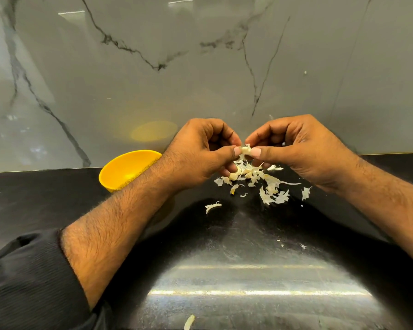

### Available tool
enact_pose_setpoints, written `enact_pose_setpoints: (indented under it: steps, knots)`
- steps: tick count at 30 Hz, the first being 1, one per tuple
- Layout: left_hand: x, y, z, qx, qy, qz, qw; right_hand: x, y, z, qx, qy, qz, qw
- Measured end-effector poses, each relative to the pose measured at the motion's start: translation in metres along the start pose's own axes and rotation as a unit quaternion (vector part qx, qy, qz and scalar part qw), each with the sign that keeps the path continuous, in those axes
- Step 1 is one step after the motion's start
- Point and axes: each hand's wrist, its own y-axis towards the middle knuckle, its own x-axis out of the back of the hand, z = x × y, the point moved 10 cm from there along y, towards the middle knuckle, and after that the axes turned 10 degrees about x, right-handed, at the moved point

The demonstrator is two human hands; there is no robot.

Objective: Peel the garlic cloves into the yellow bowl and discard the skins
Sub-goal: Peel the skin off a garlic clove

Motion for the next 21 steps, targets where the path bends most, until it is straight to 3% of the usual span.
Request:
enact_pose_setpoints:
  steps: [11,14,18,21]
  knots:
    - [0.001,0.0,-0.002,0.0,-0.018,-0.002,1.0,0.005,0.002,-0.011,-0.028,-0.004,-0.013,1.0]
    - [-0.003,-0.002,-0.001,0.002,0.008,-0.009,1.0,0.013,0.004,-0.019,-0.059,-0.105,0.017,0.993]
    - [-0.01,0.004,-0.001,-0.014,0.109,-0.051,0.993,0.027,0.001,-0.026,-0.088,-0.326,0.119,0.934]
    - [-0.017,0.017,0.0,-0.009,0.166,-0.068,0.984,0.028,-0.003,-0.026,-0.104,-0.353,0.149,0.918]
